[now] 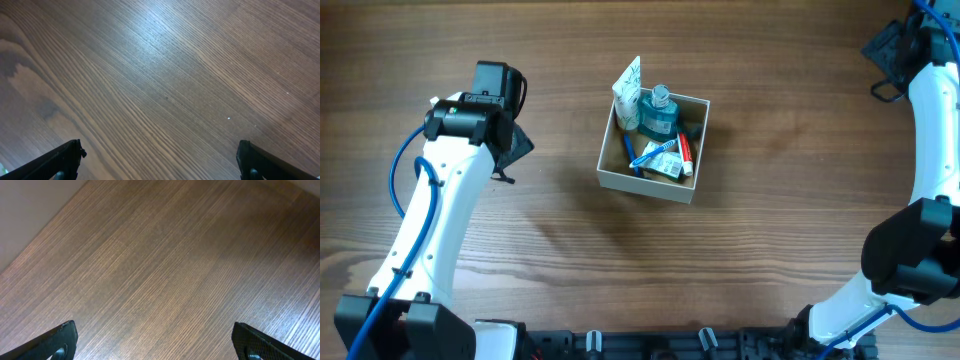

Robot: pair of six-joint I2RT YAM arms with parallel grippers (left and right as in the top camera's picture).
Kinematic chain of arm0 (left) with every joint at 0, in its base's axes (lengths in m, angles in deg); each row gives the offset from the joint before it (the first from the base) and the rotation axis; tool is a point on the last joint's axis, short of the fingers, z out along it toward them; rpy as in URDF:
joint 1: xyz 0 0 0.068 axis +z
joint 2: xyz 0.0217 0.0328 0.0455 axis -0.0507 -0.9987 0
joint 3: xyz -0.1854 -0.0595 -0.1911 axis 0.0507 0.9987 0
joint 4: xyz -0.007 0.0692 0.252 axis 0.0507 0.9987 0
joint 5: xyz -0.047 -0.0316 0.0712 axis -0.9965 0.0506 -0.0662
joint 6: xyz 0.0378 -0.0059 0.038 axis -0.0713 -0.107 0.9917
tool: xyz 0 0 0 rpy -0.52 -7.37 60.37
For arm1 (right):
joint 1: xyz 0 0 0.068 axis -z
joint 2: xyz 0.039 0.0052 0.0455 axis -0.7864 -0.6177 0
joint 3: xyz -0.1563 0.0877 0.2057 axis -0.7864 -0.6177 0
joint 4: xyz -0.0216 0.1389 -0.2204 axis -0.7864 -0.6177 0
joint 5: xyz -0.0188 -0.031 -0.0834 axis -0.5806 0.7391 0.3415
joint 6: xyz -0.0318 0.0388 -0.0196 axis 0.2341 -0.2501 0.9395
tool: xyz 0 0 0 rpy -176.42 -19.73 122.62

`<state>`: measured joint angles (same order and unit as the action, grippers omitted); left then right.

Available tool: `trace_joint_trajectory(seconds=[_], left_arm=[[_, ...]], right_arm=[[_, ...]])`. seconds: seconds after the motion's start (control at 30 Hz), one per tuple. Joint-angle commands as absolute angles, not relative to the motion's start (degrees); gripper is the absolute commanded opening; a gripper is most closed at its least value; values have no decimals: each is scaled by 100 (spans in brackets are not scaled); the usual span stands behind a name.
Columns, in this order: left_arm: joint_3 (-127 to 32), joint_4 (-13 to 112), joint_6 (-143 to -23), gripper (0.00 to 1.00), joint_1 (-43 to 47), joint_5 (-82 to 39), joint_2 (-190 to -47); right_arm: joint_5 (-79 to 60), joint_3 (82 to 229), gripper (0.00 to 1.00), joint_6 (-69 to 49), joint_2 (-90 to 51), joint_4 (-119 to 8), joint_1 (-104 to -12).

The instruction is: Pack container

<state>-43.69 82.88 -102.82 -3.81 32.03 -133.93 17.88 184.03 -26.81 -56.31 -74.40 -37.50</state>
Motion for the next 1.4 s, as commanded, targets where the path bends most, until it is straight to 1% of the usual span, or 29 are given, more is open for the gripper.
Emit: trace_joint_trajectory(seconds=[0.0, 0.13, 0.3, 0.5, 0.53, 0.6, 0.73, 0.83, 0.97, 1.13, 1.37], left_arm=[[-4334, 8312, -10378, 100, -357, 3280, -13415], [-4334, 8682, -10380, 100, -357, 3278, -13415], [-4334, 8369, -10378, 100, -357, 3280, -13181], [-4303, 8015, -10243, 100, -357, 3324, -12346], [-4251, 7904, -10061, 100, -357, 3326, -12195], [-3925, 7281, -9216, 100, -355, 3326, -11767], [-3083, 6039, -8300, 100, -355, 3289, -11048], [-2200, 5073, -8123, 100, -303, 3046, -10342], [-1040, 3989, -8125, 100, -93, 2375, -9332], [-277, 3541, -8147, 100, 191, 1628, -8211], [29, 3823, -8140, 100, 471, 1079, -6984]], right_arm=[[1932, 18353, 100, -2641, -5661, -7421, -3752], [1932, 18353, 100, -2643, -5661, -7421, -3752], [1932, 18353, 100, -2643, -5661, -7421, -3752], [1932, 18353, 100, -2643, -5661, -7421, -3752], [1932, 18353, 100, -2643, -5661, -7421, -3752], [1932, 18353, 100, -2643, -5661, -7421, -3752], [1932, 18353, 100, -2643, -5661, -7421, -3752], [1932, 18353, 100, -2643, -5661, -7421, -3752], [1932, 18353, 100, -2643, -5661, -7421, -3752], [1932, 18353, 100, -2643, -5661, -7421, -3752], [1932, 18353, 100, -2643, -5661, -7421, -3752]])
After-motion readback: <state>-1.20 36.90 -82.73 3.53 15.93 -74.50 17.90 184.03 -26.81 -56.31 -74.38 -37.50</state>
